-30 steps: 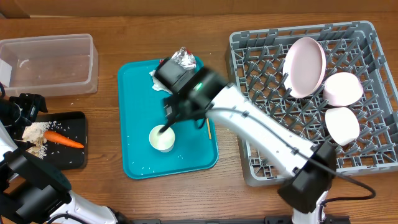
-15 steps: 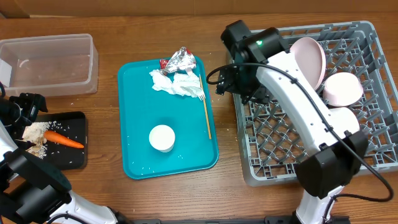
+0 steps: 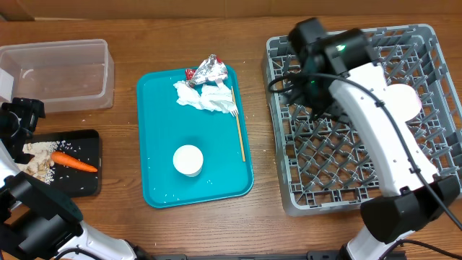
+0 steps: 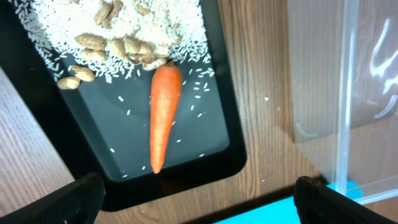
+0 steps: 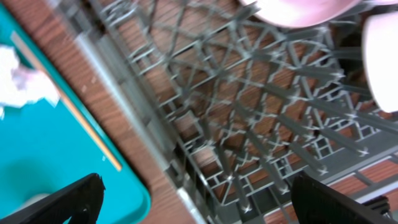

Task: Sort waste into correct bins and load items into the dishwasher rack
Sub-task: 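Retract the right gripper up and right over the rack, then reach the left gripper right to the paper cup and grasp it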

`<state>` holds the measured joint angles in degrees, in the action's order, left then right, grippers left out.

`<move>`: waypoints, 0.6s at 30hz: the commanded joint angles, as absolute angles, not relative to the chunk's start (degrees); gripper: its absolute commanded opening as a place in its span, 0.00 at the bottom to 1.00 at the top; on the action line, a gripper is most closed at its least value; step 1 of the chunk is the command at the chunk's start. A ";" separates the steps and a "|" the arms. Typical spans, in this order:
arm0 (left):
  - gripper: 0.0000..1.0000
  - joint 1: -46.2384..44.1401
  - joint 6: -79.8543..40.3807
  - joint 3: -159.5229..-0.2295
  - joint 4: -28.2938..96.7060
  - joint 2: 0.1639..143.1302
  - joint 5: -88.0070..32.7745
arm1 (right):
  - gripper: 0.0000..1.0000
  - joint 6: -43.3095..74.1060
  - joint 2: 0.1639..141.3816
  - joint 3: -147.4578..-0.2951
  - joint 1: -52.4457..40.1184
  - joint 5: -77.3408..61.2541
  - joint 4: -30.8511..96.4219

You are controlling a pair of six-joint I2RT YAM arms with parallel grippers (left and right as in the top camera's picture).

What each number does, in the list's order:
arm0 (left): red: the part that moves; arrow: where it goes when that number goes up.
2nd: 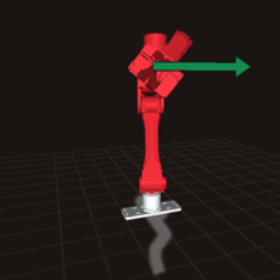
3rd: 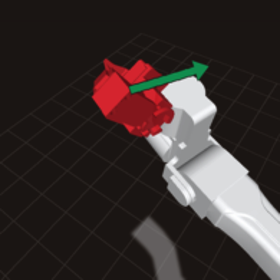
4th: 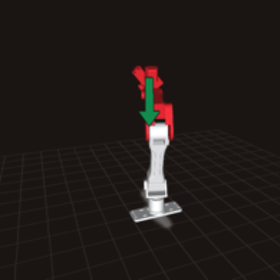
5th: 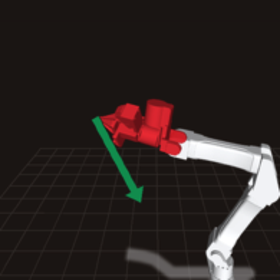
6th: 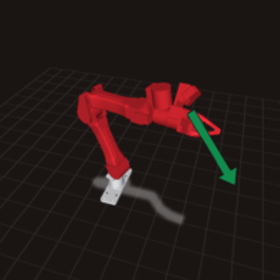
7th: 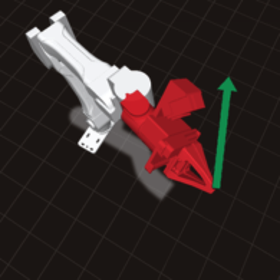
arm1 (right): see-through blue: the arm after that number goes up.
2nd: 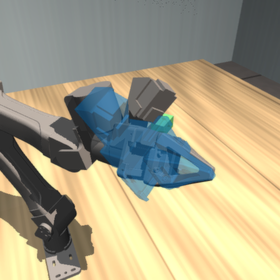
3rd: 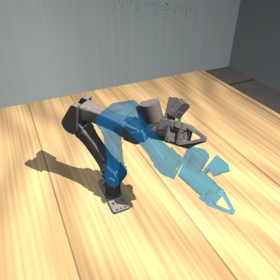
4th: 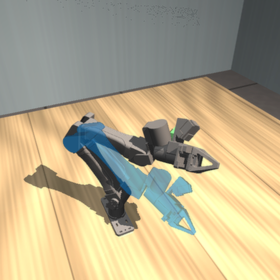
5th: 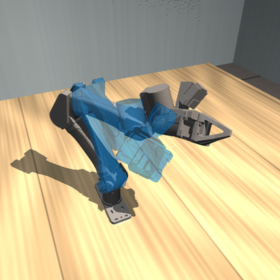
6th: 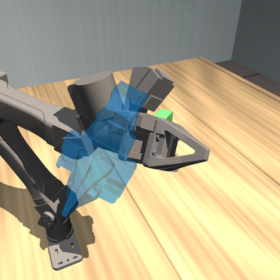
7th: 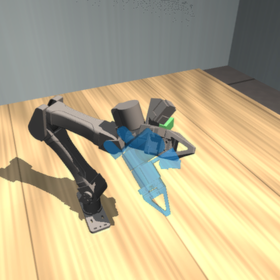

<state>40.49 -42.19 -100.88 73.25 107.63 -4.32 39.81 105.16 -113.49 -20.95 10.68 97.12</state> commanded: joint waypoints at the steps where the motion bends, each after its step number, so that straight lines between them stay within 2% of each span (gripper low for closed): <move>1: 1.00 40.10 -45.12 -101.62 72.99 108.01 -4.78 | 1.00 40.51 104.09 -114.87 -17.02 12.40 97.06; 3: 1.00 40.10 -45.04 -101.62 73.91 108.01 -7.09 | 1.00 40.51 104.09 -114.87 -15.00 12.40 97.06; 6: 1.00 40.05 -42.37 -101.62 82.91 108.01 -17.96 | 1.00 40.53 104.09 -114.87 -12.53 12.38 97.03; 9: 1.00 39.40 -32.67 -101.62 88.73 108.01 -26.44 | 1.00 40.56 104.09 -114.85 -11.22 12.38 96.95; 11: 1.00 37.80 -21.61 -101.62 90.11 108.01 -31.33 | 1.00 40.56 104.09 -114.83 -11.11 12.36 96.88; 16: 1.00 29.76 -3.44 -101.49 96.86 108.01 -32.40 | 1.00 40.56 104.09 -114.83 -11.14 12.16 95.18; 18: 1.00 25.43 -1.17 -101.30 96.51 108.01 -30.48 | 1.00 40.56 104.09 -114.83 -11.14 11.94 94.02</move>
<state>30.57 -13.96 -100.88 96.49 107.66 -28.27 40.27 105.16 -113.49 -10.96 11.55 94.87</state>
